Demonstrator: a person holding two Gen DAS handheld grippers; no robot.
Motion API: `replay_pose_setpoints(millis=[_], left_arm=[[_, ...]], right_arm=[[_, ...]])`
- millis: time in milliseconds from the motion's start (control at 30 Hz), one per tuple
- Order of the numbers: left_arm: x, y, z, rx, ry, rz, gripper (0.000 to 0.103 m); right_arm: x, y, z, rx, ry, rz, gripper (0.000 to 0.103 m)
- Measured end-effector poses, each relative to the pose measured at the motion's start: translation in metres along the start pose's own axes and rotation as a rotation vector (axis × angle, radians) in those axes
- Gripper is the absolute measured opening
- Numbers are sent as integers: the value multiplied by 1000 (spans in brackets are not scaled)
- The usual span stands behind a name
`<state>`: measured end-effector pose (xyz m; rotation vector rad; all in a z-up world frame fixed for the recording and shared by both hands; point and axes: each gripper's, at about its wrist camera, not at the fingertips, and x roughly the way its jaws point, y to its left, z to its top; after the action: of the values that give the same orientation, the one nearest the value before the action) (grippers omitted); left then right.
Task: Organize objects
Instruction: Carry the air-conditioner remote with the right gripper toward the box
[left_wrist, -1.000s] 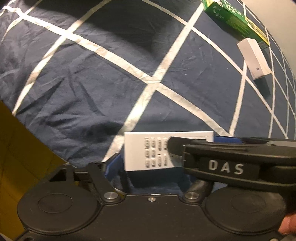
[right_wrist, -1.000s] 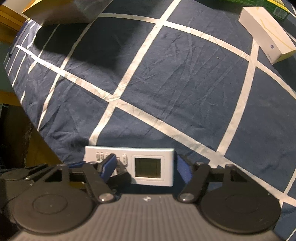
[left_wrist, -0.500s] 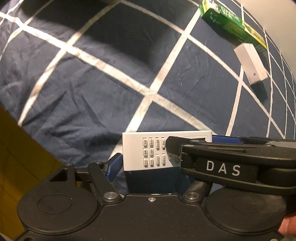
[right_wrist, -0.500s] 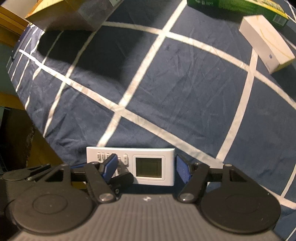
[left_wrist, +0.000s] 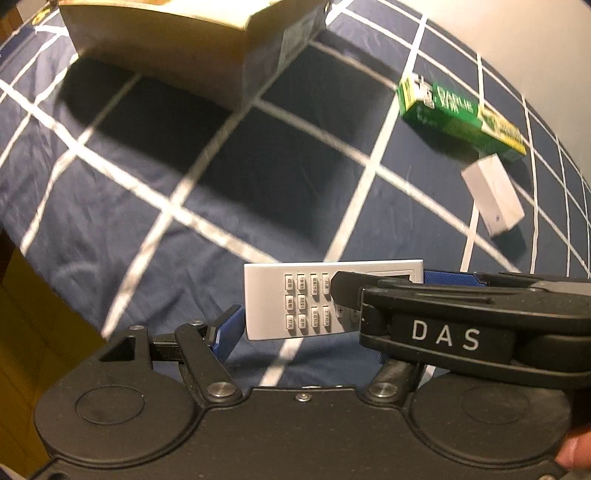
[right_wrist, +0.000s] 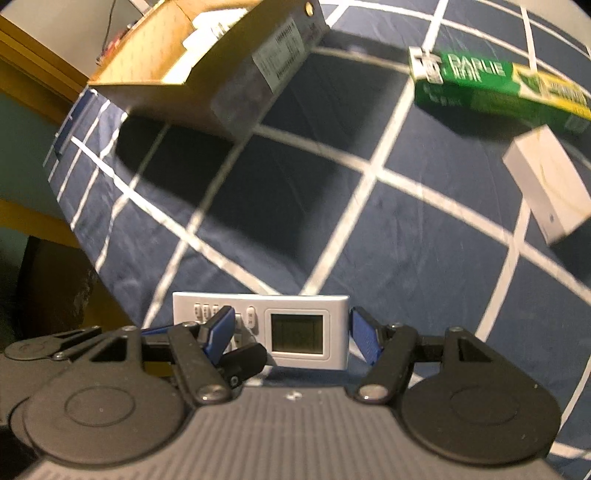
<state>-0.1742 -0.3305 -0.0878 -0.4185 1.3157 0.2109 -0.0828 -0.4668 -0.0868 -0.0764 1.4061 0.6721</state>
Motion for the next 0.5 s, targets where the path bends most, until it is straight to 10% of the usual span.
replay_pose_setpoints(millis=[500], left_arm=[[-26,20,97,174,-38,-23,67]], right_arm=[[-15,33,76,123,-127,-17,68]])
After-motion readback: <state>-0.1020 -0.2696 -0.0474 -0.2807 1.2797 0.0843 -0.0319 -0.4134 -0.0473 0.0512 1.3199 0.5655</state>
